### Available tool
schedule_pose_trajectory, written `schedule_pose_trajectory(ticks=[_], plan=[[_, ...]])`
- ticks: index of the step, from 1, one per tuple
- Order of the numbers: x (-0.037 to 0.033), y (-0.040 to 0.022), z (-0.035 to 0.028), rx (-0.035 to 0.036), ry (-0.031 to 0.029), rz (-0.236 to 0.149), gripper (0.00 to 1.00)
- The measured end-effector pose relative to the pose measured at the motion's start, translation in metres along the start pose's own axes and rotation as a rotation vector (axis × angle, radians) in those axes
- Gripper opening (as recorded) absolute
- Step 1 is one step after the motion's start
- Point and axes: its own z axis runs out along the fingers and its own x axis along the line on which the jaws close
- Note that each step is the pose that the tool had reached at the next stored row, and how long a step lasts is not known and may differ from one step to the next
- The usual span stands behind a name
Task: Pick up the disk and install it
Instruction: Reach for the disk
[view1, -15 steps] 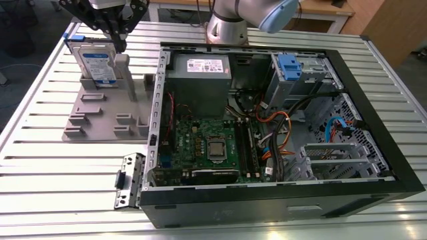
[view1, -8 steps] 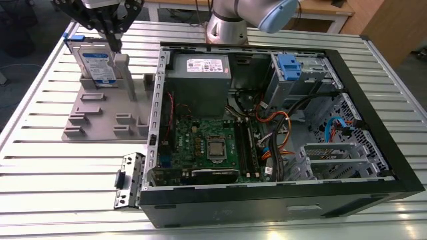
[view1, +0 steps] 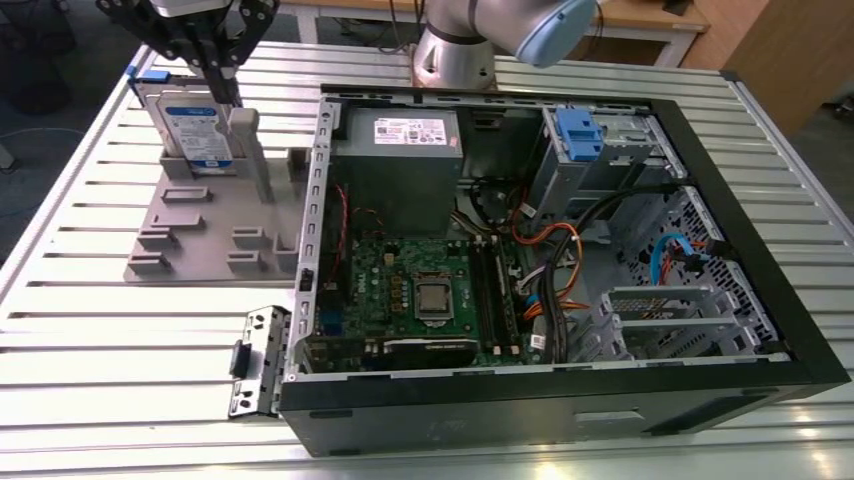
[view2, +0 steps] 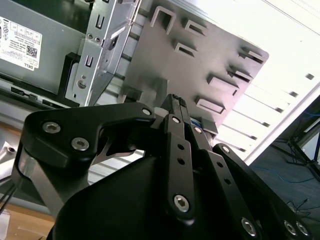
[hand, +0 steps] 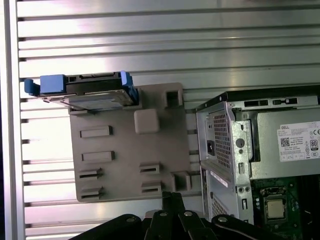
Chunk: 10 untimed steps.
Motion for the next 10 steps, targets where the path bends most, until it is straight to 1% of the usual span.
schedule_pose_trajectory(ticks=[10], plan=[[0.0083,-0.0006,-0.0001,0.0000,0.0000,0.000,0.10]])
